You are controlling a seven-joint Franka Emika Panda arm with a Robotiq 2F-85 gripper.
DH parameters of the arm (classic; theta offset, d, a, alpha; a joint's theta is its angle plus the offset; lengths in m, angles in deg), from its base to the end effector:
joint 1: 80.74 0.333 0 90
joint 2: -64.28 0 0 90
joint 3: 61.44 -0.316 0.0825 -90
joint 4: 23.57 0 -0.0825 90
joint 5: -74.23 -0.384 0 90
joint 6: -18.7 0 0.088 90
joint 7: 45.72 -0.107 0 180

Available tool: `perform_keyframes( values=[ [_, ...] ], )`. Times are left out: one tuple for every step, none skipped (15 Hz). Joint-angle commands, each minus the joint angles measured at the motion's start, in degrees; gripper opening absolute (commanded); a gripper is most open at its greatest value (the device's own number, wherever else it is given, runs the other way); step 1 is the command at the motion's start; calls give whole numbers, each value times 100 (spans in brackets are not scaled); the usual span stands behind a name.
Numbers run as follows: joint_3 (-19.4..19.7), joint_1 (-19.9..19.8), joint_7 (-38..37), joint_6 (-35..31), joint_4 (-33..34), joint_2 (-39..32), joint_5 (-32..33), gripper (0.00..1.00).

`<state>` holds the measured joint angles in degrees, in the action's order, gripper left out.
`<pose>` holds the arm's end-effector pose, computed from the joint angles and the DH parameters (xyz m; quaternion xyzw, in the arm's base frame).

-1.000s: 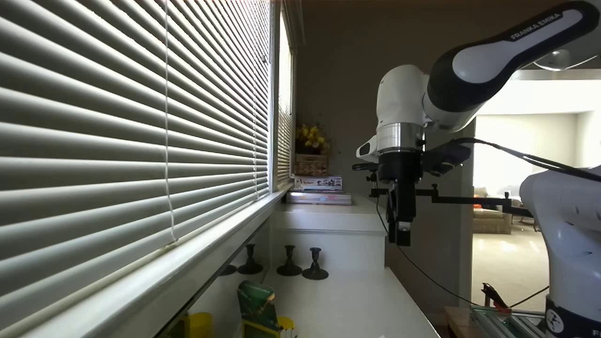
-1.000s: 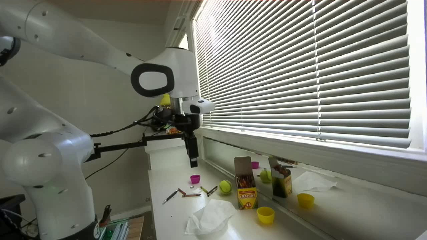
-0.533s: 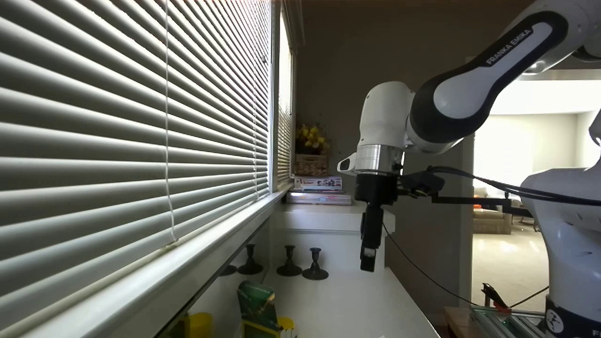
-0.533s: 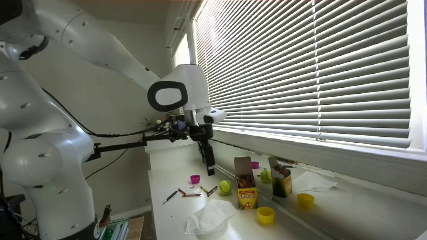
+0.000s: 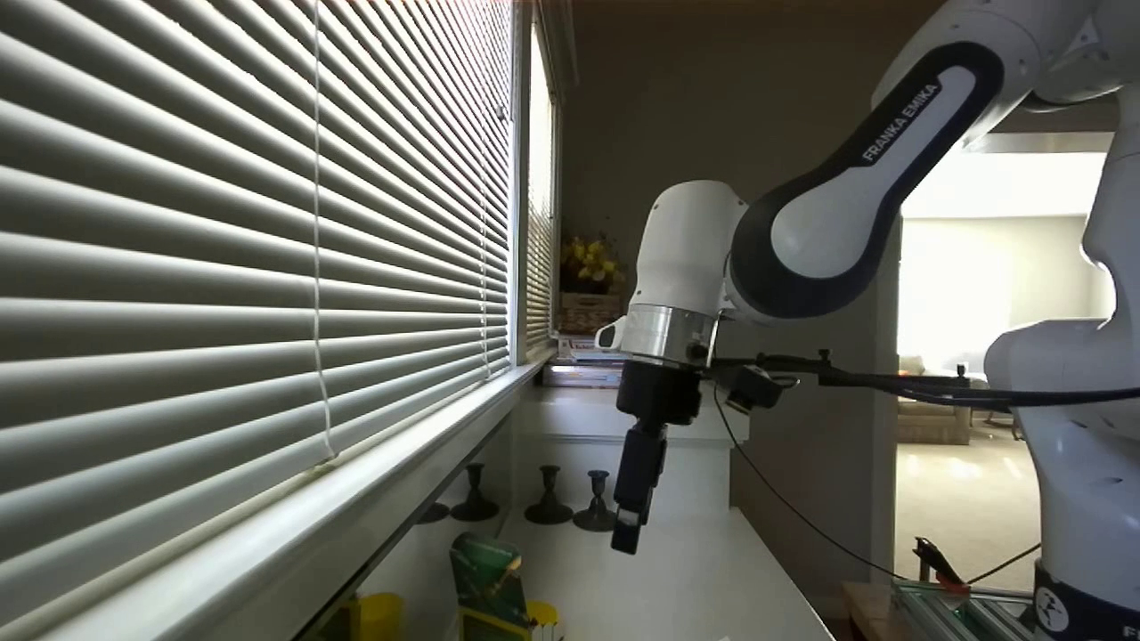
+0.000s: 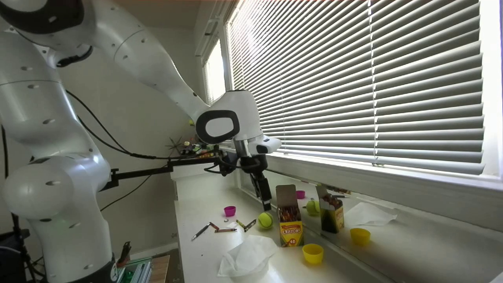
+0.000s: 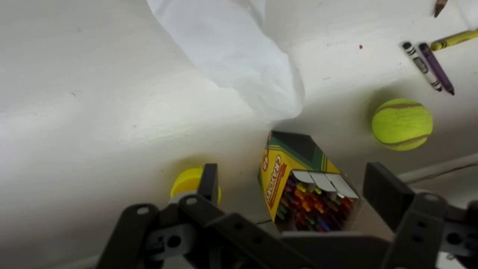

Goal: Take one crayon out of the box and put it on the countertop.

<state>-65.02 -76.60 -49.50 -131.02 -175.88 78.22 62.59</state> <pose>0.4245 0.0524 0.3393 -0.9926 0.0482 -0.0931 0.0616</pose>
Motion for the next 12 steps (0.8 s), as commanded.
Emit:
perform_keyframes(
  values=[
    [-175,-80,-519,-560,475,-734,355,100],
    [-195,-96,-616,-677,548,-868,447,100],
    [-201,-106,-715,-729,628,-989,536,100],
    [-203,-121,-857,-794,687,-1100,678,100],
    [-188,-120,-958,-823,756,-1200,790,100],
    [-171,-119,-1076,-865,815,-1290,920,100],
    [-150,-112,-1181,-870,877,-1369,1033,100],
    [-132,-96,-1259,-872,929,-1433,1103,100],
    [-114,-83,-1342,-867,987,-1496,1170,97],
    [-97,-67,-1392,-865,1039,-1555,1208,85],
    [-84,-53,-1413,-870,1095,-1611,1195,72],
    [-69,-44,-1456,-876,1139,-1653,1193,69]
  ],
)
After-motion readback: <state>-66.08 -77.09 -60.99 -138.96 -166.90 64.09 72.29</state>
